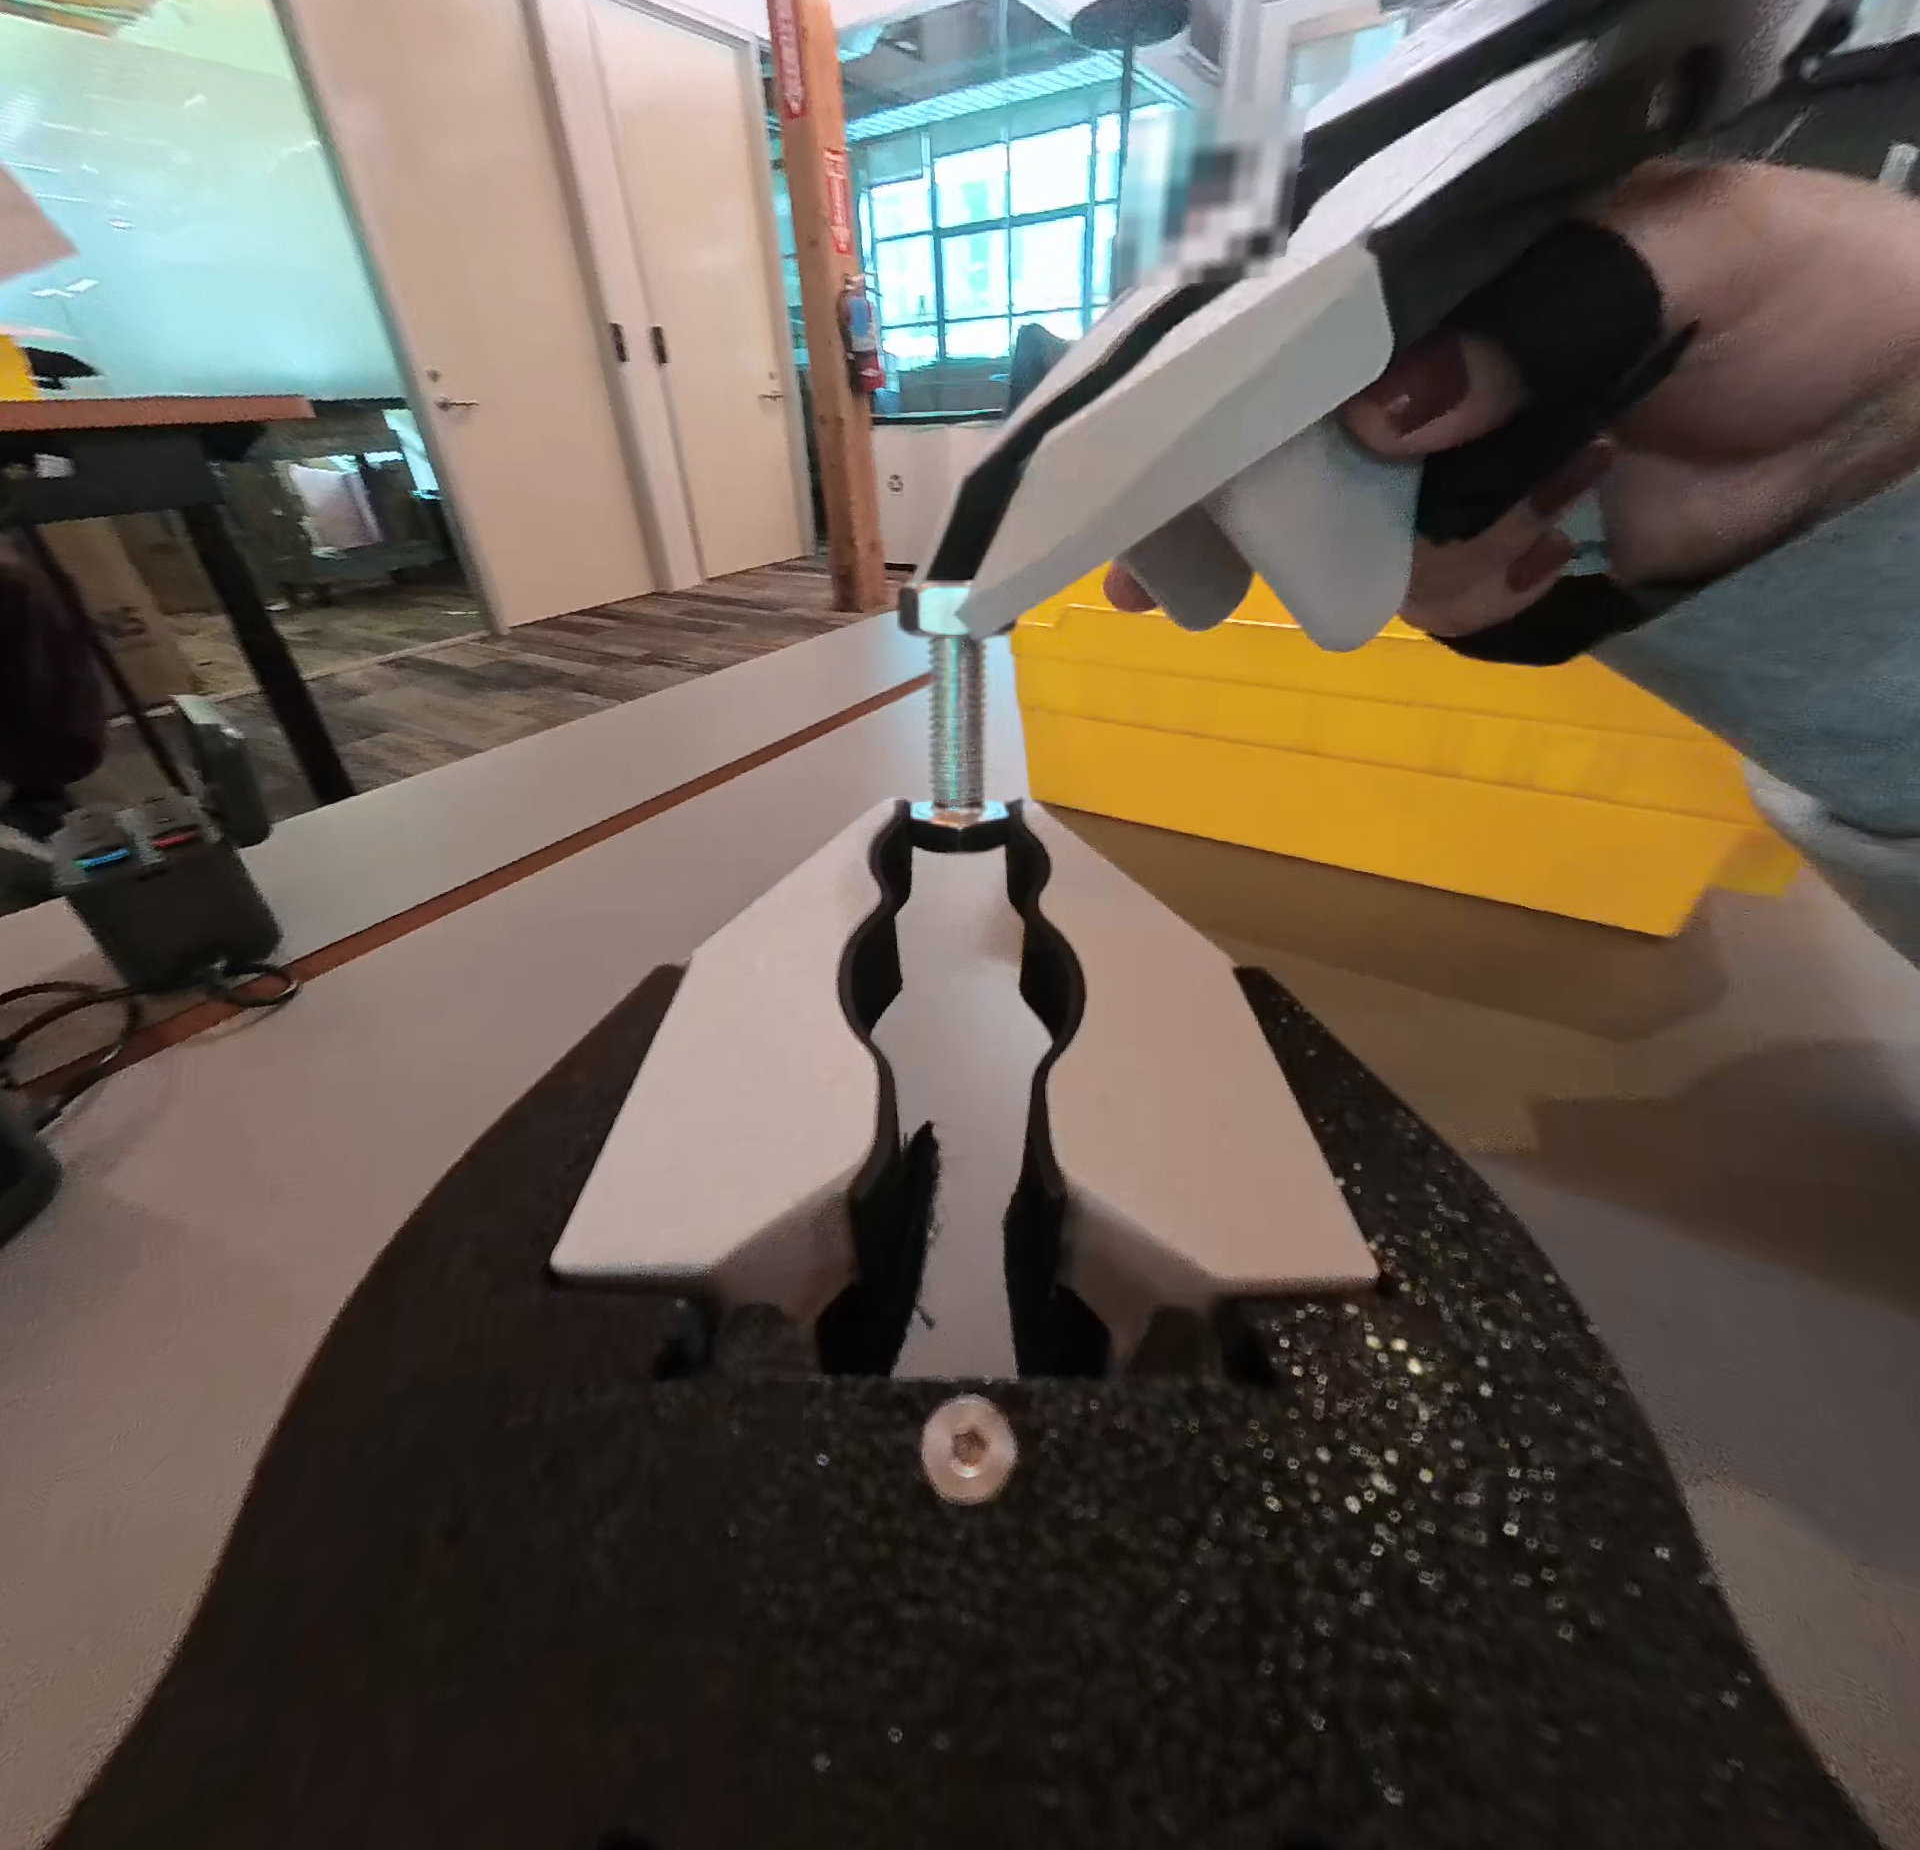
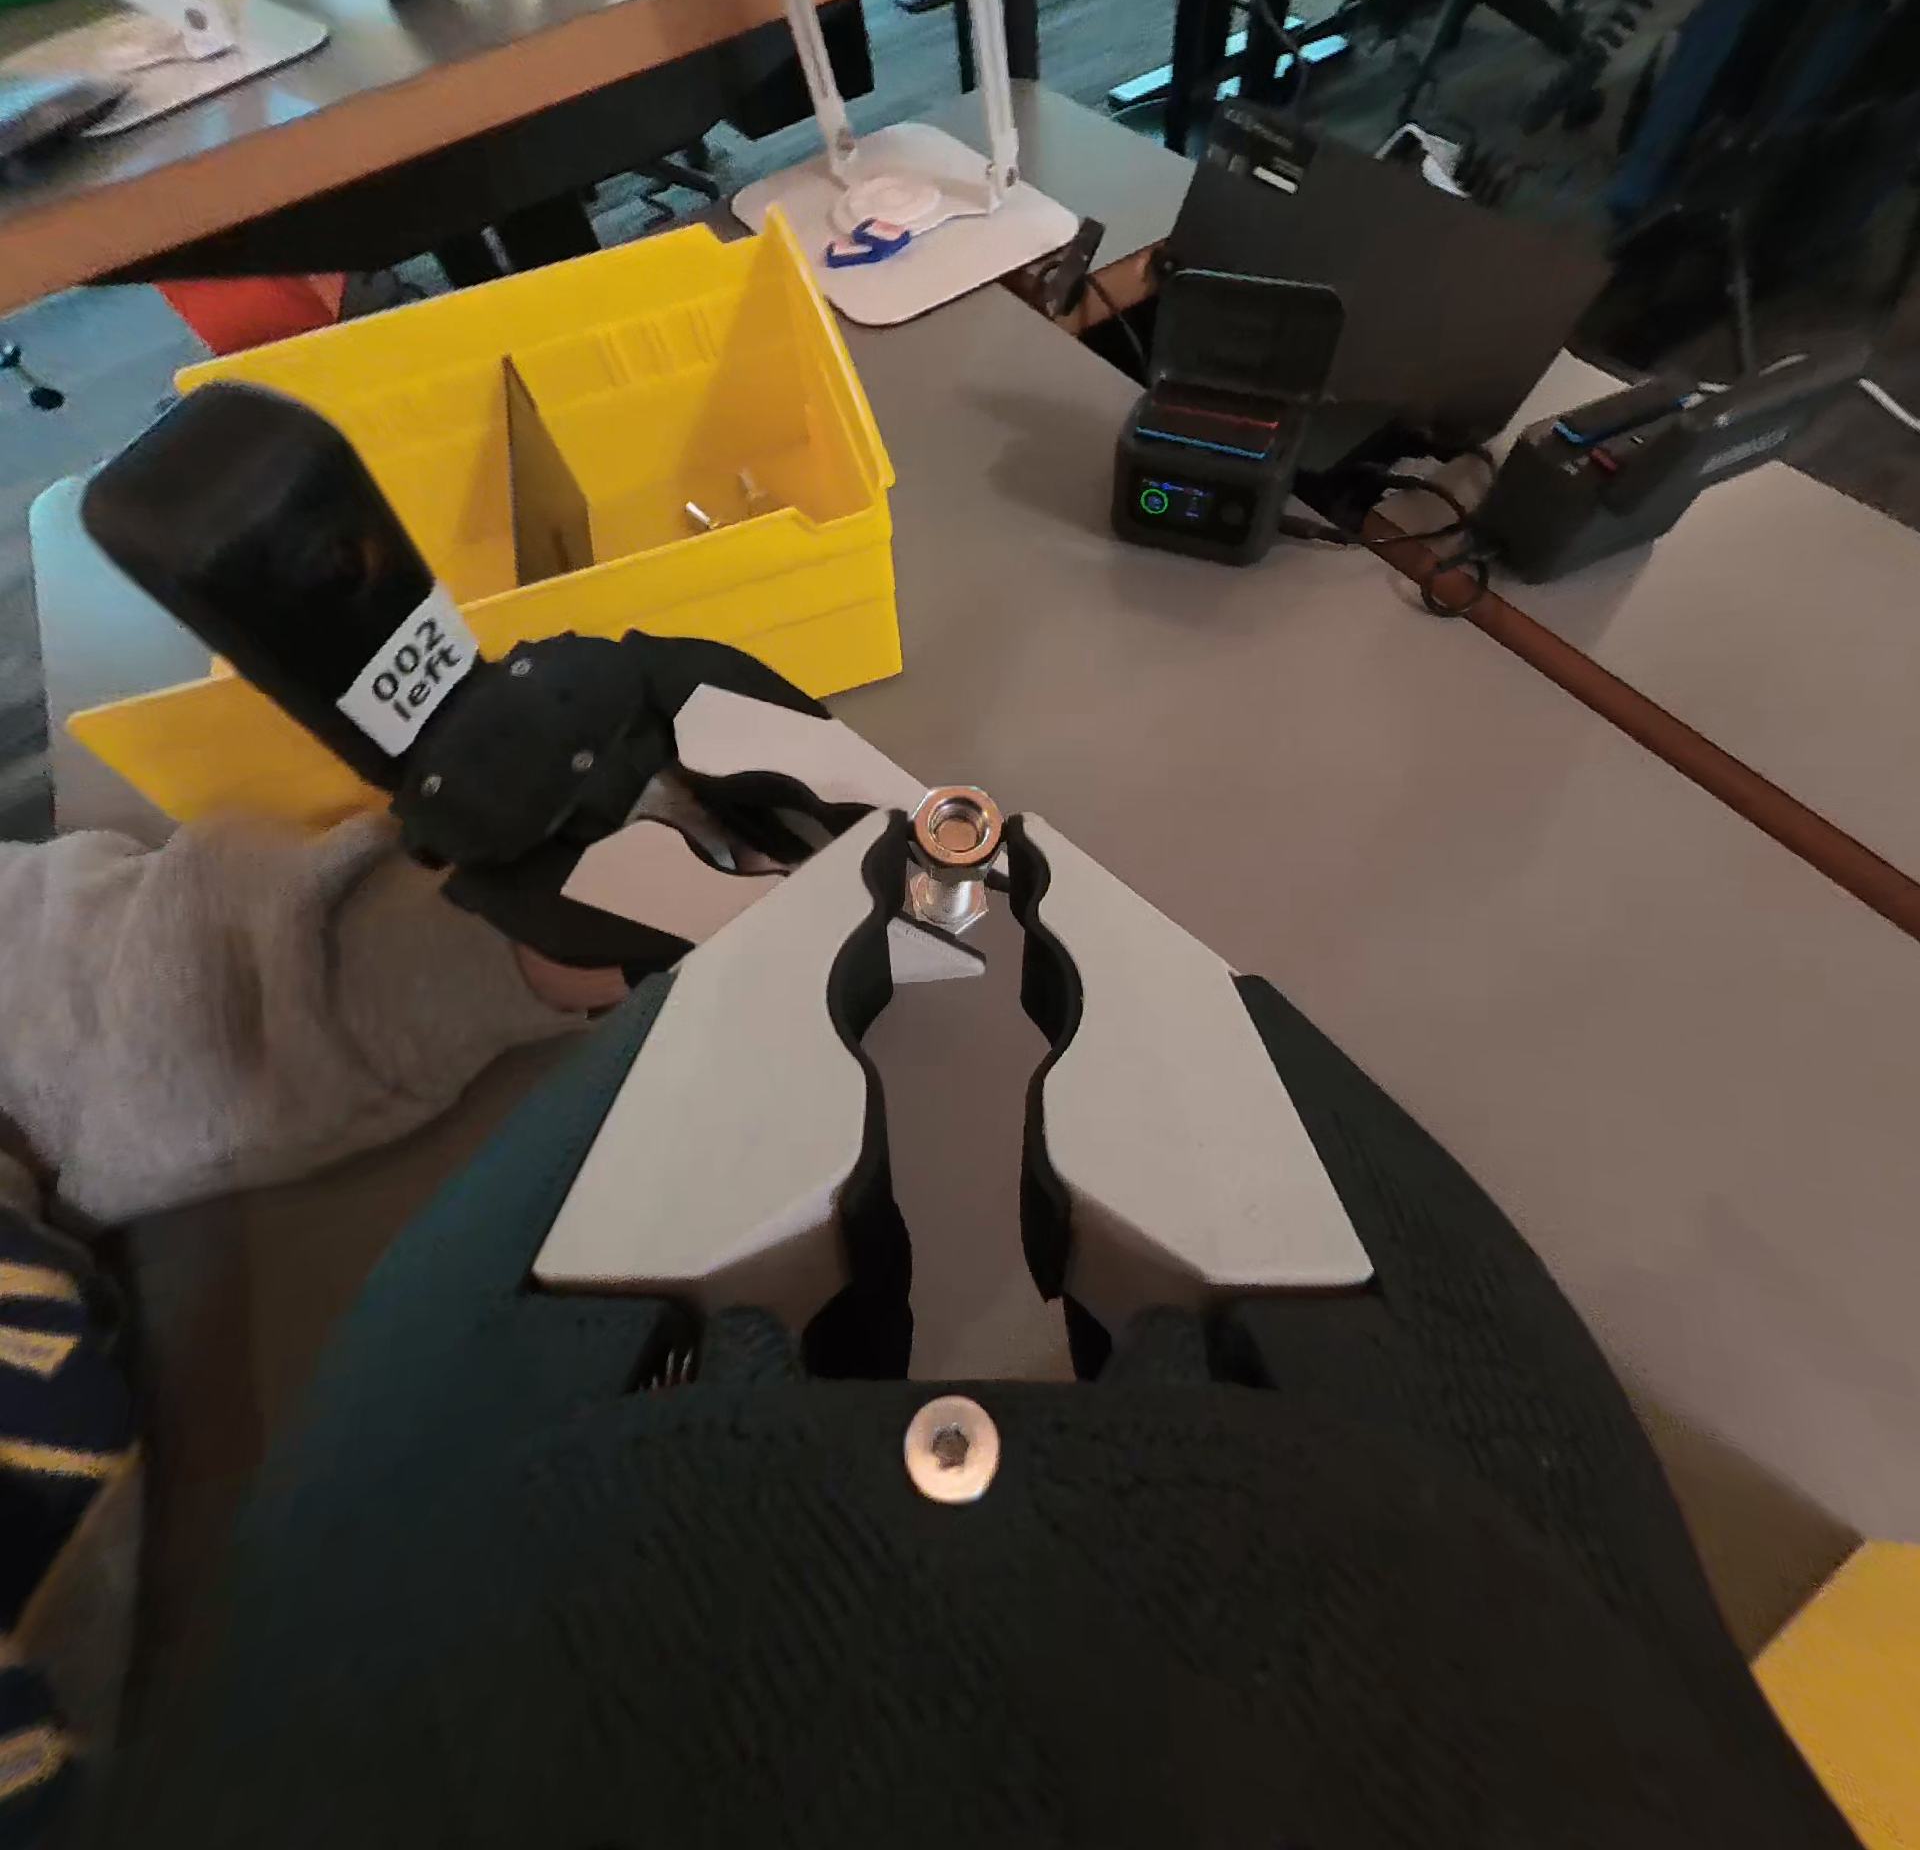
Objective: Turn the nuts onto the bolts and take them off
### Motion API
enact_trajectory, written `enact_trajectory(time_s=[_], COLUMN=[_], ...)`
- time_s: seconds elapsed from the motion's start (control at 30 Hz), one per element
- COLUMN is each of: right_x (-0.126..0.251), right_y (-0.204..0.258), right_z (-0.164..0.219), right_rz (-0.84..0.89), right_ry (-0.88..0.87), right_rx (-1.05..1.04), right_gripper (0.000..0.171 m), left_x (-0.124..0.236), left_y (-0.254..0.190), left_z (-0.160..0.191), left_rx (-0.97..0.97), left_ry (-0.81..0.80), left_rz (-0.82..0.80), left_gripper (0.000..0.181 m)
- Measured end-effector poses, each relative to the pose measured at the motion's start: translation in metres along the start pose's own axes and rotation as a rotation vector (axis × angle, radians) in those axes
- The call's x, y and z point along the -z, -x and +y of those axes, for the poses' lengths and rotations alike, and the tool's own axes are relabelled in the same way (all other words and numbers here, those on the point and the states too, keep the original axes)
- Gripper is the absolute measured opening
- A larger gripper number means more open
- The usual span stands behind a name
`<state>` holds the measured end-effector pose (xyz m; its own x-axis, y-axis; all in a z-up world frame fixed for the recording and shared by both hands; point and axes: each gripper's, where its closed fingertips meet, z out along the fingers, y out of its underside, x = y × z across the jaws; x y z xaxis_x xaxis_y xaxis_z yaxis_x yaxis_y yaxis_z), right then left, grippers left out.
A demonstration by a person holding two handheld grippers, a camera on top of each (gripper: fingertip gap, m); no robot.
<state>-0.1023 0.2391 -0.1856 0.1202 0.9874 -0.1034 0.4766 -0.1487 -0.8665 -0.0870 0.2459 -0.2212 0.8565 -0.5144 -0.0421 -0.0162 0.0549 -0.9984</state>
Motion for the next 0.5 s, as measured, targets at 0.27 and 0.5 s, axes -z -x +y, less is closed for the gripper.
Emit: enact_trajectory(time_s=[0.27, 0.5], right_x=[-0.0009, 0.0030], right_y=[0.0008, 0.0004], right_z=[-0.0029, -0.0060], right_rz=[0.025, 0.017], right_ry=[-0.011, -0.030], right_rx=[0.016, 0.024], right_gripper=[0.018, 0.017], left_x=[-0.0002, -0.0012], left_y=[0.0020, 0.0011], left_z=[0.0010, 0.0030], left_rx=[-0.001, 0.003], left_ry=[0.005, 0.015], left_rz=[-0.014, -0.006], left_gripper=[0.016, 0.016])
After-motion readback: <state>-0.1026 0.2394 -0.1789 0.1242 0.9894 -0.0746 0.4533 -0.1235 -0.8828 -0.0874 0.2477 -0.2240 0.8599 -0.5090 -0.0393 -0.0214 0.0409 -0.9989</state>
